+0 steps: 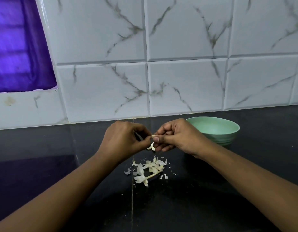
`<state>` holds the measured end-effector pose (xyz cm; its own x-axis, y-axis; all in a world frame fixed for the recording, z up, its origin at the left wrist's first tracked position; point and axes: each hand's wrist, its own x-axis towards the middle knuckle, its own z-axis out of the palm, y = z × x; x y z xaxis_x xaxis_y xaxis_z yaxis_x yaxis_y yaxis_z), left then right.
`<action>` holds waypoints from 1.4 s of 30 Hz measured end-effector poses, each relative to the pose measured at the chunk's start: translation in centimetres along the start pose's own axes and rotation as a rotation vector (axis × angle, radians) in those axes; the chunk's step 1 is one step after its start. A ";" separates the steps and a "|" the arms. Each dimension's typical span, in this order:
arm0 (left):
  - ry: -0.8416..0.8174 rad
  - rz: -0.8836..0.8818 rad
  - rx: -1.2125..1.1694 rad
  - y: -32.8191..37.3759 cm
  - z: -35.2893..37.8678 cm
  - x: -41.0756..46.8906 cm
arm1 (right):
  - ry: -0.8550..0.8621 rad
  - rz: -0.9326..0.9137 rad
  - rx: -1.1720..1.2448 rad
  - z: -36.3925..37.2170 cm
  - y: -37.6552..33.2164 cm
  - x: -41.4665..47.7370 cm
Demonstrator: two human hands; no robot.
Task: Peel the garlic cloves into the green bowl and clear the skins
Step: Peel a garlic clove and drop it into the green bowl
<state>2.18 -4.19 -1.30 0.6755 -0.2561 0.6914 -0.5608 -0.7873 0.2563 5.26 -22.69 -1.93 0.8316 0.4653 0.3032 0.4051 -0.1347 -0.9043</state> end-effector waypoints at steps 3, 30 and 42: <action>0.018 -0.010 0.064 0.1 0.3 0.1 | 0.006 -0.043 -0.104 0.0 0.1 0.1; 0.005 -0.139 -0.040 0.6 0.7 0.2 | 0.123 -0.177 -0.381 0.1 0.5 0.3; -0.163 -0.588 -0.812 0.6 0.7 0.4 | 0.023 -0.039 0.134 0.2 0.3 0.1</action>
<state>2.43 -5.18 -1.31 0.9721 -0.0721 0.2230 -0.2334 -0.2094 0.9496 5.43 -22.46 -2.26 0.8252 0.4476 0.3444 0.3843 0.0017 -0.9232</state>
